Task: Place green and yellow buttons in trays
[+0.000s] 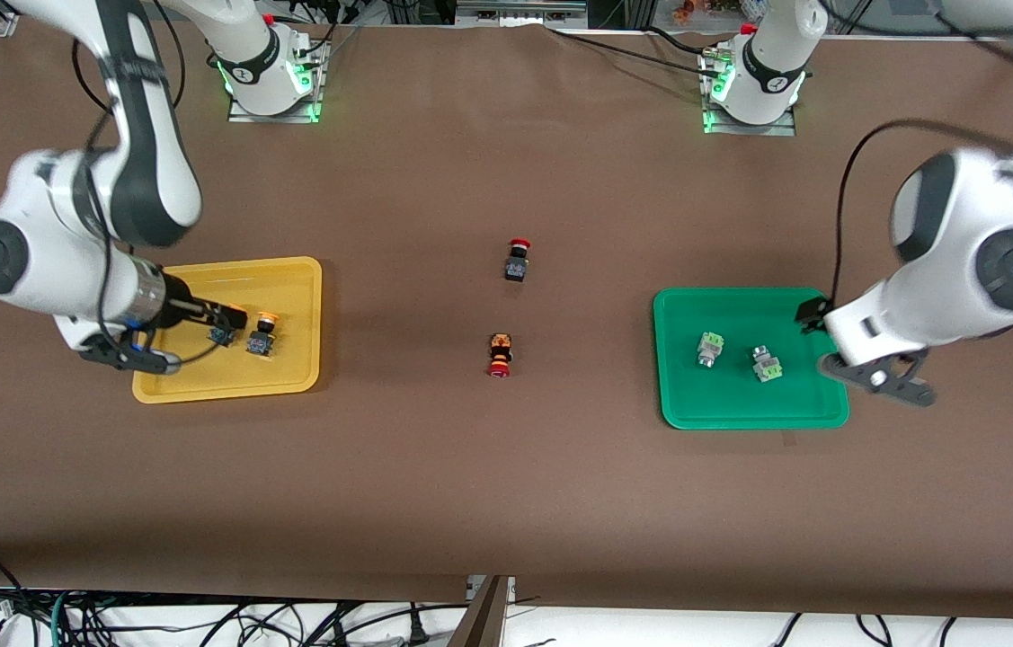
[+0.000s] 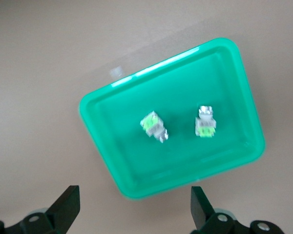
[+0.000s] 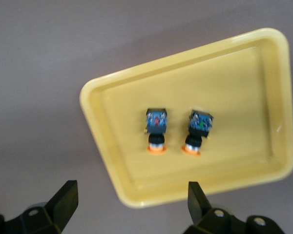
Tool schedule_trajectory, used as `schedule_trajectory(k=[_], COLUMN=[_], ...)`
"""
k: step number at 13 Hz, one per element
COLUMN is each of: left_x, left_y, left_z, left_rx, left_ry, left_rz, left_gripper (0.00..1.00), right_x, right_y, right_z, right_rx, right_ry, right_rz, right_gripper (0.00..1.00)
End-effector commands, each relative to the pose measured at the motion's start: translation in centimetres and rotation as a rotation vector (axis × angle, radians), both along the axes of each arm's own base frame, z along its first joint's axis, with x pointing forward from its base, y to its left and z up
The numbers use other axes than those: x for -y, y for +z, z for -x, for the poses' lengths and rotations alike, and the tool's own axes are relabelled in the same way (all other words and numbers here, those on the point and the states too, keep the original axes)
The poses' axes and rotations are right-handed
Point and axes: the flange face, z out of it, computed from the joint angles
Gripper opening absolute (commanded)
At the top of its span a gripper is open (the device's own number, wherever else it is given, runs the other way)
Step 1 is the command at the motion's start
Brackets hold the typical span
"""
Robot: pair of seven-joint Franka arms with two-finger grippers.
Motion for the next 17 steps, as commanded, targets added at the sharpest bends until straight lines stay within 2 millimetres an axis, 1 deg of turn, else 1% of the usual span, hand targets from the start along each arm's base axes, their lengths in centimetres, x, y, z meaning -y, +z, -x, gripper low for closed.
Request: schedule_trajectory(k=[1, 2, 3, 4, 5, 6, 7, 8, 9, 10, 12, 13, 15, 17], left_x=[-0.4, -1.3, -1.6, -1.8, -3.3, -3.7, -3.9, -3.9, -3.9, -4.4, -4.4, -4.4, -4.5, -4.5], left_y=[7.1, 9.7, 13.5, 13.9, 14.5, 12.9, 12.3, 12.6, 12.6, 12.3, 12.3, 12.3, 12.7, 12.9], left_z=[0.8, 1.4, 3.0, 4.1, 6.1, 8.4, 10.6, 11.6, 11.5, 10.6, 10.2, 10.1, 10.2, 9.6], left_rx=[-0.032, -0.030, 0.036, 0.070, 0.136, 0.190, 0.218, 0.205, 0.188, 0.178, 0.169, 0.167, 0.160, 0.152], left_ry=[0.105, 0.161, 0.231, 0.329, 0.416, 0.422, 0.426, 0.425, 0.401, 0.373, 0.301, 0.293, 0.295, 0.296], left_rz=[-0.031, -0.038, -0.045, -0.054, -0.047, -0.028, 0.017, 0.041, 0.043, 0.050, 0.069, 0.067, 0.066, 0.065], left_gripper=[1.00, 1.00, 1.00, 1.00, 1.00, 1.00, 1.00, 1.00, 1.00, 1.00, 1.00, 1.00, 1.00, 1.00], right_x=[0.3, 0.1, 0.5, 0.3, 0.5, 1.1, 1.6, 1.7, 1.6, 1.6, 1.6, 1.6, 1.8, 1.8], right_y=[8.4, 10.2, 12.0, 13.6, 14.5, 14.8, 16.2, 17.4, 19.0, 19.6, 19.7, 19.8, 19.7, 19.6], right_z=[4.4, 5.6, 6.5, 7.3, 7.9, 7.8, 7.5, 7.4, 7.2, 6.9, 6.3, 6.3, 6.3, 6.3], right_rx=[0.016, -0.002, -0.004, 0.015, 0.020, 0.027, 0.054, 0.068, 0.098, 0.113, 0.118, 0.121, 0.122, 0.121], right_ry=[0.013, 0.038, 0.056, 0.077, 0.076, 0.077, 0.081, 0.094, 0.098, 0.095, 0.100, 0.102, 0.161, 0.171], right_rz=[-0.010, -0.005, 0.020, 0.039, 0.040, 0.040, 0.037, 0.032, 0.027, 0.021, 0.020, 0.022, 0.019, 0.017], right_gripper=[0.99, 0.99, 0.99, 0.99, 0.99, 0.99, 0.99, 0.99, 0.99, 0.99, 0.99, 0.99, 0.99, 0.99])
